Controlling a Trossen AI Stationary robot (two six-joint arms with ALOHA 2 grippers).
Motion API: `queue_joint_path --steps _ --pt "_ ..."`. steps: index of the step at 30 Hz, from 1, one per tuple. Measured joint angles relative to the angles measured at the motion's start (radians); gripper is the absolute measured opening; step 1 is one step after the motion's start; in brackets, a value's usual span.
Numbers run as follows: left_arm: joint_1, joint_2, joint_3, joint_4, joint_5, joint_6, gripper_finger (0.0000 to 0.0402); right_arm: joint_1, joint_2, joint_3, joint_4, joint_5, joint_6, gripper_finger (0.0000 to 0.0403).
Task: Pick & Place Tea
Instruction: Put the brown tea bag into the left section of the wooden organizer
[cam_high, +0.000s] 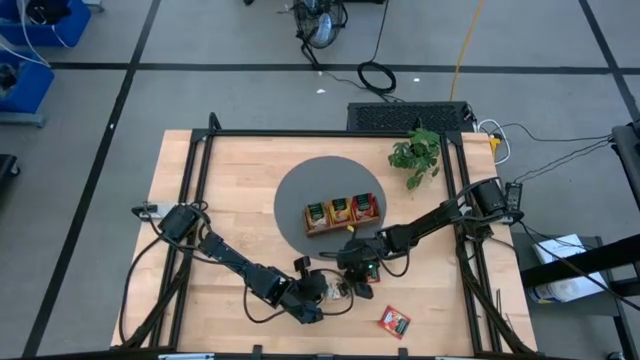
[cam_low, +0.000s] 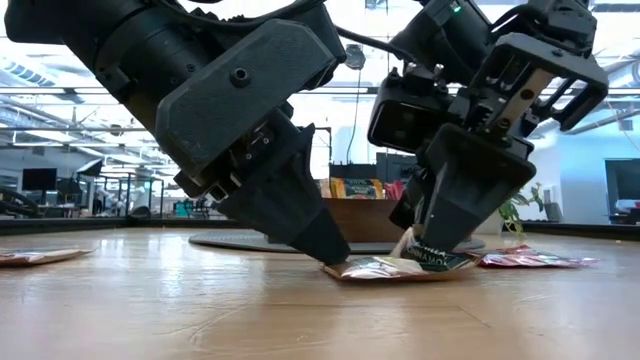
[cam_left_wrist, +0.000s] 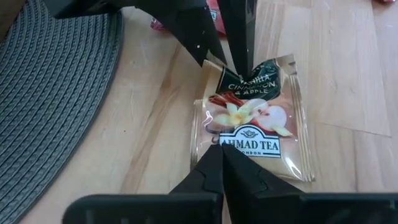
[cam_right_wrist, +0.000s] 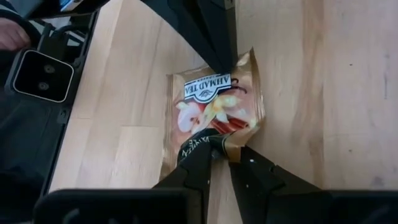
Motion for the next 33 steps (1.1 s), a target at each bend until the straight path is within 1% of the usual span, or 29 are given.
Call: queue_joint_path --steps 3,7,11,16,21,28,30,33 --pt "0.000 0.000 0.000 0.000 0.000 -0.002 0.0005 0.000 0.000 0.000 0.019 -0.027 -0.013 0.0052" --pt "0.000 0.000 0.000 0.002 0.000 -0.006 0.0012 -0.001 0.000 0.000 0.051 -0.132 -0.008 0.0064" --pt "-0.001 0.000 0.000 0.005 0.000 -0.005 0.0004 -0.005 -0.001 0.000 0.052 -0.149 0.006 0.0076" --pt "-0.001 0.000 0.000 0.006 0.000 -0.002 0.0012 -0.004 -0.001 0.000 0.053 -0.128 0.008 0.0082" --pt "-0.002 0.003 -0.001 0.028 -0.012 0.031 0.0004 0.001 0.000 0.000 0.044 -0.060 0.030 0.0078" --pt "-0.001 0.004 -0.002 0.040 -0.013 0.045 0.0011 0.002 0.000 0.000 0.031 -0.022 0.025 0.0076" --pt "-0.001 0.004 -0.002 0.040 -0.015 0.045 0.0005 0.001 -0.001 0.000 0.021 -0.016 0.016 0.0068" --pt "-0.002 0.004 -0.002 0.044 -0.016 0.048 0.0006 0.007 -0.001 0.000 0.016 -0.010 0.002 0.0039"
